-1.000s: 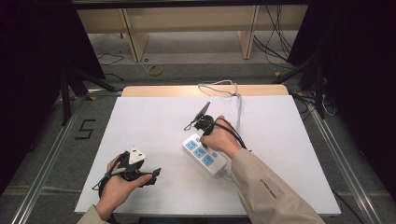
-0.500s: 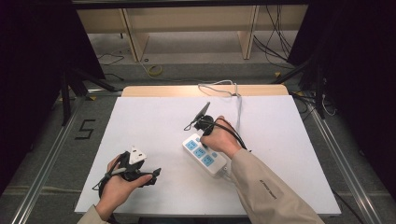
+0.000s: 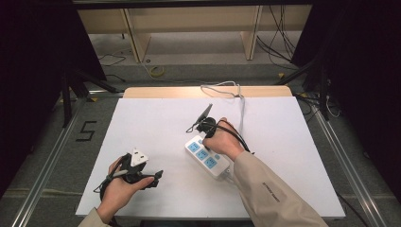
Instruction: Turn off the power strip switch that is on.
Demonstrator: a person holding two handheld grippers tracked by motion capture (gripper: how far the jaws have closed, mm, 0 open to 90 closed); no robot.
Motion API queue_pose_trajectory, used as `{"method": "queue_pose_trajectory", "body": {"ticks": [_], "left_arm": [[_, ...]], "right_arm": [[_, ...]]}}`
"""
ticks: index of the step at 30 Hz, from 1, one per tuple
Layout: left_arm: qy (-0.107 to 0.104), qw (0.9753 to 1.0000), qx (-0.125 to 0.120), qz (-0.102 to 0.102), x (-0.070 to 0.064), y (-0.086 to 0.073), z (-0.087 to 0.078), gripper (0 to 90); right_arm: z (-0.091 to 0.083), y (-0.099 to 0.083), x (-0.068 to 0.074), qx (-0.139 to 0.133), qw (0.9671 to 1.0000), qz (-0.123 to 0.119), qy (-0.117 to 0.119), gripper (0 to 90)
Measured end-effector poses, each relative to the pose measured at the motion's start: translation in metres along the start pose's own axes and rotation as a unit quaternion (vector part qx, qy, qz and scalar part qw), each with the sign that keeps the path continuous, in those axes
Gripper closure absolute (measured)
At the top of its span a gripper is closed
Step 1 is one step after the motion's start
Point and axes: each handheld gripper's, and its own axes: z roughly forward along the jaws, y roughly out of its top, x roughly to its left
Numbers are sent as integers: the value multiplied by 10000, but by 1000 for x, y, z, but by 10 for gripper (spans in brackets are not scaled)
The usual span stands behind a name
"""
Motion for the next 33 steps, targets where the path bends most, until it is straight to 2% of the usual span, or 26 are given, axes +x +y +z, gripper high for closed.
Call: {"method": "queue_pose_trajectory", "body": {"ticks": [33], "left_arm": [[-17,10000,16,48,-1,1,1,148]], "right_arm": [[0,-1,-1,-37,10000,24,22,900]]}}
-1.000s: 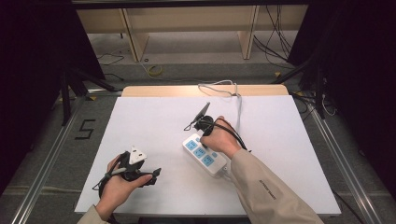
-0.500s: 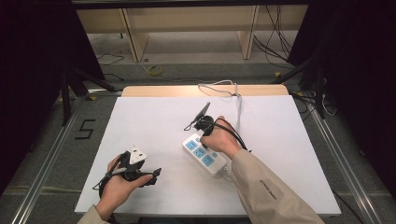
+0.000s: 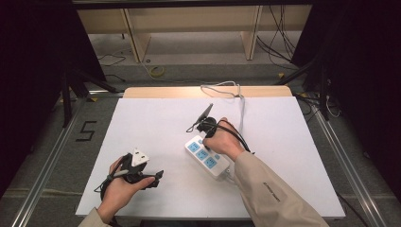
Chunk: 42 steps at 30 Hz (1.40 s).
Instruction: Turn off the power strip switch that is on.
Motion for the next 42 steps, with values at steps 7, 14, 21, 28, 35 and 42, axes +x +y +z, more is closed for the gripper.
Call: {"method": "queue_pose_trajectory", "body": {"ticks": [7,14,21,28,35,42], "left_arm": [[-3,10000,-3,4,0,0,0,148],[-16,10000,2,20,0,0,0,148],[-11,10000,-2,11,0,0,0,148],[-17,10000,-6,16,0,0,0,148],[-24,10000,5,17,0,0,1,148],[-19,10000,2,22,0,0,0,148]], "right_arm": [[0,0,-1,7,10000,38,32,900],[0,0,0,-6,10000,-28,-12,900],[0,1,0,-1,10000,25,11,900],[0,1,-1,-26,10000,-2,19,900],[0,1,-2,-41,10000,1,-7,900],[-3,1,-2,-119,9999,65,30,900]]}}
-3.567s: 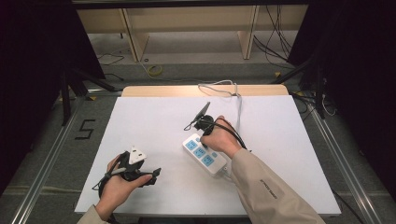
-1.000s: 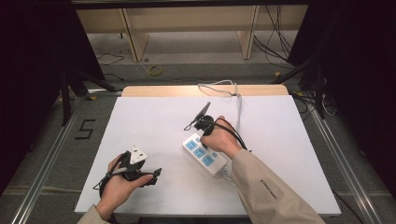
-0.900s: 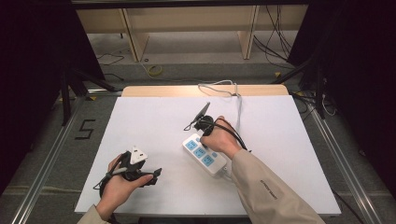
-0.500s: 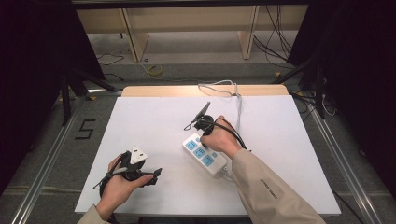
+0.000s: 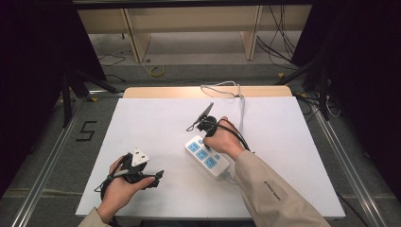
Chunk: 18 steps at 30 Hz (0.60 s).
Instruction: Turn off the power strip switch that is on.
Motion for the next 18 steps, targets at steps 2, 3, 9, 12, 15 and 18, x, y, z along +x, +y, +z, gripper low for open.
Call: {"method": "queue_pose_trajectory", "body": {"ticks": [2,3,9,12,15,18], "left_arm": [[9,10000,-2,-6,0,0,0,148],[8,10000,-6,-9,0,0,0,148],[6,10000,-9,-7,-1,0,0,148],[6,10000,-8,-16,-1,0,0,148],[6,10000,-14,2,-1,0,0,148],[6,10000,0,3,-1,0,0,148]], "right_arm": [[-1,0,-1,51,10000,6,-4,900],[-1,0,-1,51,10000,7,-6,900],[0,0,0,34,10000,-53,-21,900],[-1,0,0,35,10000,-56,-19,900],[-1,0,0,30,10000,-39,-44,900],[-2,-2,-2,14,10000,-63,-66,900]]}}
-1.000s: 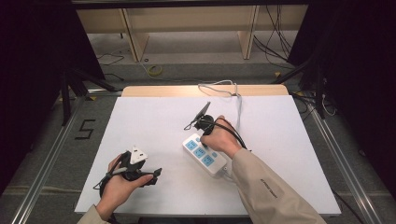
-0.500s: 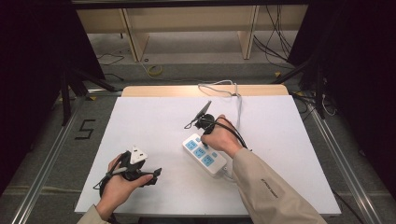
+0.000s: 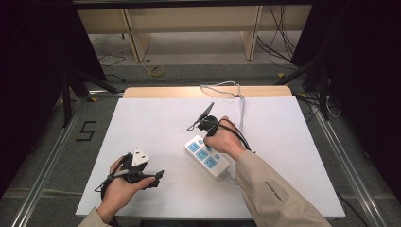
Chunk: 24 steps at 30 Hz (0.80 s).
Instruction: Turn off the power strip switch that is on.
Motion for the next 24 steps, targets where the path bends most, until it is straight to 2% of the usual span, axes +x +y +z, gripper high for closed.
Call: {"method": "queue_pose_trajectory", "body": {"ticks": [11,18,24], "left_arm": [[8,10000,4,-5,0,0,0,148],[10,10000,-3,-20,0,0,0,148],[12,10000,2,-13,0,0,0,148]], "right_arm": [[-9,-5,-5,-158,9998,67,43,900],[-13,-11,-6,-458,9989,-2,70,900],[-18,-18,-10,-578,9983,10,92,900]]}}
